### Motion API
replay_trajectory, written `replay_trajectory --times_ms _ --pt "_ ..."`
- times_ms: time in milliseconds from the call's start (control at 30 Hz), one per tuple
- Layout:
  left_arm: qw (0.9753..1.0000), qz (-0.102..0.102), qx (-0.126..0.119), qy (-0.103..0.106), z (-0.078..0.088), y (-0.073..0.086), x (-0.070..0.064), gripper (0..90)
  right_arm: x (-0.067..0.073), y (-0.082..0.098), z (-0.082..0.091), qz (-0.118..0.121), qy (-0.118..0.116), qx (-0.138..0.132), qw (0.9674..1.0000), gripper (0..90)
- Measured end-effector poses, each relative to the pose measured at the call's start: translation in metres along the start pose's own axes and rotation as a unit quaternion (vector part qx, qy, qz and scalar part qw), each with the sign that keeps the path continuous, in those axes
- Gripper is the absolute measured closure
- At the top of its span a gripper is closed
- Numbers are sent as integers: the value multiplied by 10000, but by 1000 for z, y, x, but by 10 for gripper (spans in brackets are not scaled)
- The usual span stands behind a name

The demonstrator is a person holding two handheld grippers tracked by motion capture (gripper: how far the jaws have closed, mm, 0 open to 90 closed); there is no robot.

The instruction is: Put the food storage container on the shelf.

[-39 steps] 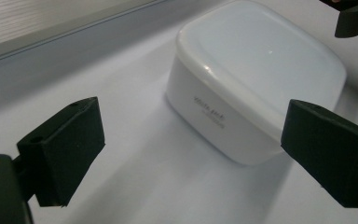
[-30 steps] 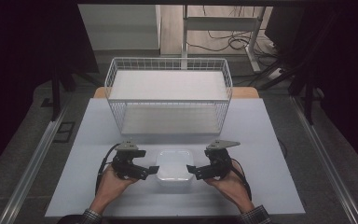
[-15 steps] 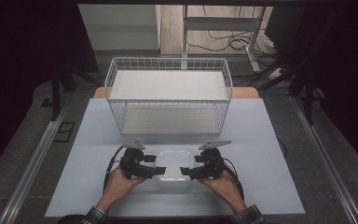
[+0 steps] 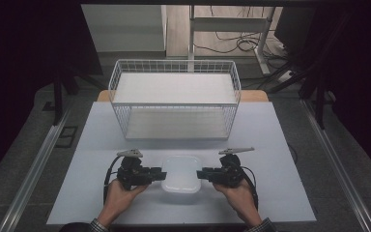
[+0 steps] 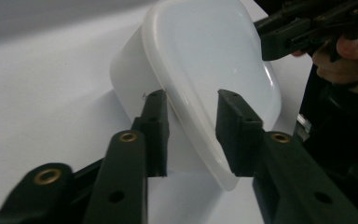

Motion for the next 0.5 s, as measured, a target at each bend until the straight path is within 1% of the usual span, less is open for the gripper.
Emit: replay_trajectory --times_ms 100,133,167,200,267,400,500 --pt "10000 57 -73 7 2 0 0 724 2 -1 3 0 104 -148 9998 724" --pt "9998 99 -173 63 4 -1 -1 745 2 -2 4 29 169 -209 9996 739" --pt "9997 106 -205 63 5 -2 -1 772 2 -3 5 52 226 -266 9994 760" --pt "9997 80 -247 17 5 -2 -2 801 2 -4 6 79 282 -339 9990 780" --pt "9996 65 -261 -49 4 -3 -1 808 1 -5 5 254 441 -368 9980 781" --pt "9995 5 -281 -175 3 -5 -1 809 1 -7 4 348 531 -451 9970 781" --pt "9992 13 -324 -226 4 -9 -3 809 0 -8 4 344 535 -489 9968 782"
Point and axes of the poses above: each handheld gripper's, and its own axes: z roughly backward along the jaws, y roughly out of its underside, x roughly to its left, the point moved 7 cm from there along -z, roughly forward along the jaws, and after that the axes turned 10 degrees about z, right-handed, at the moved point
